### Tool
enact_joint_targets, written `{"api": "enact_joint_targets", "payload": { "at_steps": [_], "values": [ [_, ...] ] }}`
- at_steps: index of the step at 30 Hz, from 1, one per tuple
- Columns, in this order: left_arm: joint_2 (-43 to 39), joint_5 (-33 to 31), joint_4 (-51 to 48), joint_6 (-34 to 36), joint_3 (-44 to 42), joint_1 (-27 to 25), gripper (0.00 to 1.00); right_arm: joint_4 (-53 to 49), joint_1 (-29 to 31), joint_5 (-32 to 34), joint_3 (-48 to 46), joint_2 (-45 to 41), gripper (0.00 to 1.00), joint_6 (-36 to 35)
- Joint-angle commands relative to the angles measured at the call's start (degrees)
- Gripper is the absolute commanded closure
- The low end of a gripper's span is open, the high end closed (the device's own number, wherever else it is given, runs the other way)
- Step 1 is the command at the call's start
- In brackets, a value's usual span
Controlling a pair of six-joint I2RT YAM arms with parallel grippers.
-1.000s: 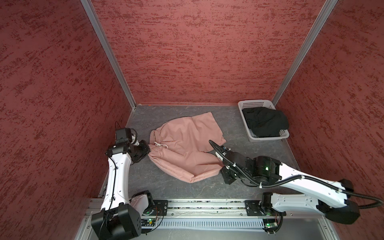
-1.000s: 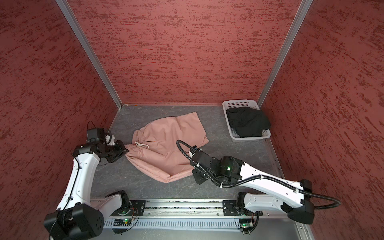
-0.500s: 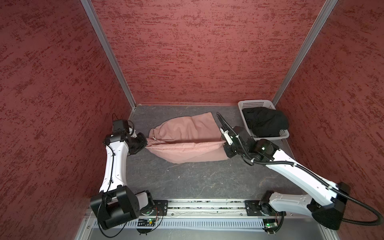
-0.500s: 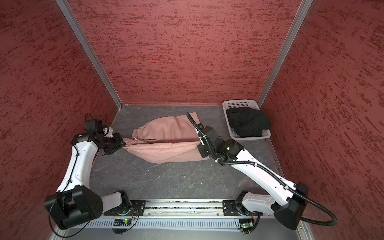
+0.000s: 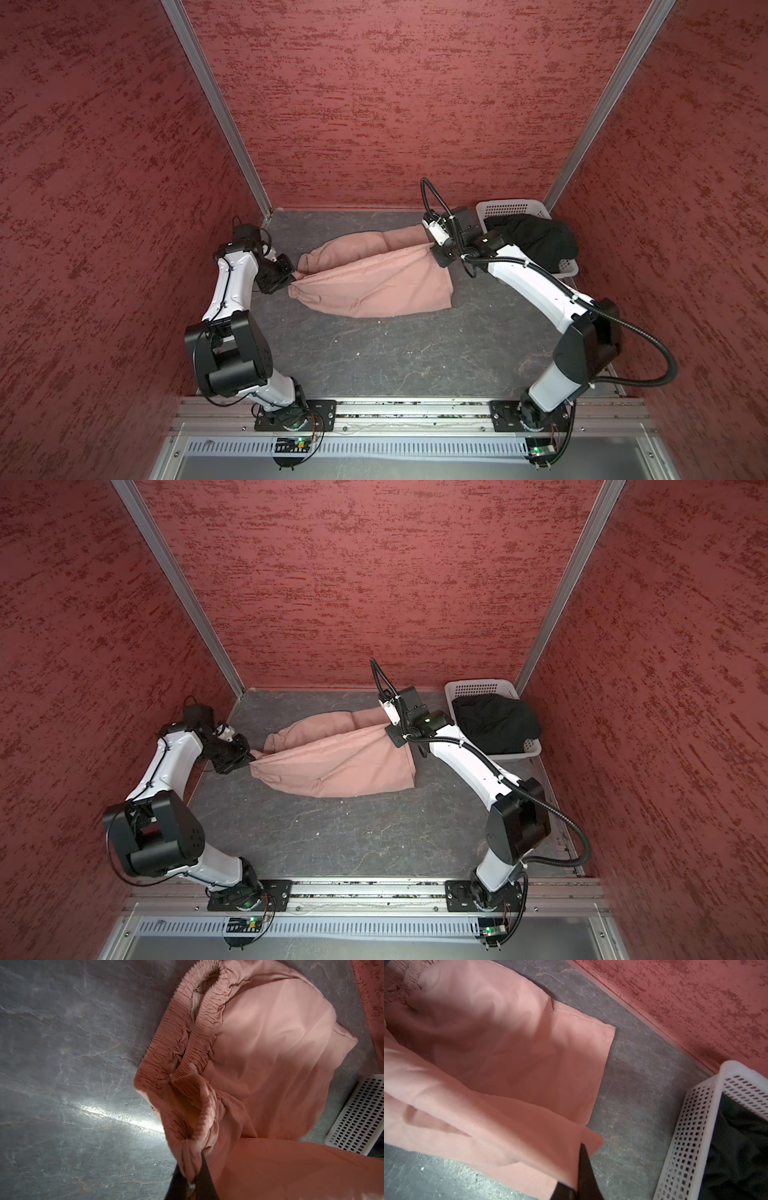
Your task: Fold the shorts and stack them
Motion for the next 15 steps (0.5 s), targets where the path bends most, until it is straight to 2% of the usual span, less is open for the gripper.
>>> {"api": "enact_joint_targets", "payload": {
  "at_steps": [1,7,11,15],
  "values": [
    [3.98,-1.52,0.57,0.65,5.05,-0.45,1.0,3.26,-1.45,-1.78,4.44,3.9,1.0,-4.4],
    [7.86,-8.06,-1.38,1.12,12.17,-5.24,1.0,5.97,-2.53,-2.1,7.94,7.4,1.0,-5.06],
    [3.55,-7.96,0.43,0.16,12.19,-5.04,1.0,8.22,-2.58,-2.46,6.91,4.56,1.0,-5.1],
    [-2.52,-8.37,-0.52,-0.13,10.93,-5.1,1.0,9.33,-2.49,-5.31,2.2,-3.03,1.0,-3.71]
  ]
}}
